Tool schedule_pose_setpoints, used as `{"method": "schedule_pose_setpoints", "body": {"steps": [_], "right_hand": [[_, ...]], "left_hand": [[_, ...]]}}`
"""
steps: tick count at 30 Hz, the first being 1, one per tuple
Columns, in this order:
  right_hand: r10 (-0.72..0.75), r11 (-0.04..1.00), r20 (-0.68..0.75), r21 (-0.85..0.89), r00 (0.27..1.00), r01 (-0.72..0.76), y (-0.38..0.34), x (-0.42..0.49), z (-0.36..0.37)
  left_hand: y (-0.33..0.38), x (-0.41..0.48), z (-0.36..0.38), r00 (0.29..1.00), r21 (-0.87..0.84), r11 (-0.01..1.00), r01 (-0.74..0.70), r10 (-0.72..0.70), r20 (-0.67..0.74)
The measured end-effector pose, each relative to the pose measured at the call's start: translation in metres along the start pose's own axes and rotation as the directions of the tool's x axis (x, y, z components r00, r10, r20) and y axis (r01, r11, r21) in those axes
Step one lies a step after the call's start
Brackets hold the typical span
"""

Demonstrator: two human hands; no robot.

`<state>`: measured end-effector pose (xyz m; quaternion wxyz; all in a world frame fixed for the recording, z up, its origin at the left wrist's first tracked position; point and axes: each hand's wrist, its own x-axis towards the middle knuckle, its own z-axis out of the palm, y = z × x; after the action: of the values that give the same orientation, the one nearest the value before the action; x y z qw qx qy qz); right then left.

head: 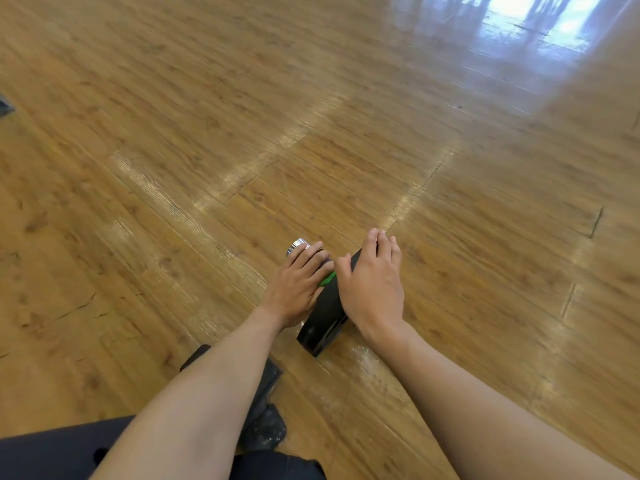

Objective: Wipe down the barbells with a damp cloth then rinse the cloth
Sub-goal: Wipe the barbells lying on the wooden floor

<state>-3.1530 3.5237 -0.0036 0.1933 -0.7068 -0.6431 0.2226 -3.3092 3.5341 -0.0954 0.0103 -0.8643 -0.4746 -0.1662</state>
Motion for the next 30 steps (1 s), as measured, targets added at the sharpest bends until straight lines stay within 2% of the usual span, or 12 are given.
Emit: {"method": "schedule_pose_setpoints", "body": {"steps": [6,9,11,14,18,22,24,27,30], "right_hand": [[0.002,1.000,-0.045,0.004,0.999,-0.001,-0.003,-0.004,0.005],[-0.013,1.000,-0.037,0.000,0.999,0.013,-0.005,-0.007,0.005],[-0.009,1.000,-0.034,0.008,0.999,0.009,-0.005,-0.008,0.004],[-0.008,1.000,-0.017,0.013,1.000,0.009,-0.006,-0.006,0.004],[0.012,1.000,-0.020,-0.014,1.000,-0.013,-0.005,0.002,0.002],[0.062,0.997,0.011,-0.053,0.998,-0.061,-0.007,0.006,-0.003],[0.119,0.992,0.045,-0.058,0.992,-0.116,-0.013,0.007,-0.006],[0.222,0.974,0.077,-0.055,0.972,-0.218,-0.020,0.008,-0.007],[0.267,0.963,0.083,-0.049,0.960,-0.264,-0.022,0.009,-0.007]], "left_hand": [[-0.006,0.035,0.007,0.999,-0.031,0.999,0.043,-0.044,-0.031],[-0.016,0.051,-0.007,0.993,-0.003,0.999,0.045,-0.045,0.113],[-0.031,0.056,-0.011,0.977,0.012,0.994,0.109,-0.110,0.181],[-0.041,0.056,-0.008,0.975,-0.021,0.984,0.176,-0.171,0.138],[-0.025,0.046,0.007,0.991,0.065,0.991,0.114,-0.118,0.065],[-0.012,0.026,0.013,0.999,-0.034,0.999,-0.035,0.036,0.039],[-0.015,0.019,0.012,0.998,-0.095,0.994,-0.062,0.064,0.027],[-0.024,0.027,0.007,0.996,-0.045,0.999,-0.011,0.015,0.088],[-0.035,0.039,0.006,0.991,0.032,0.995,0.099,-0.102,0.089]]}}
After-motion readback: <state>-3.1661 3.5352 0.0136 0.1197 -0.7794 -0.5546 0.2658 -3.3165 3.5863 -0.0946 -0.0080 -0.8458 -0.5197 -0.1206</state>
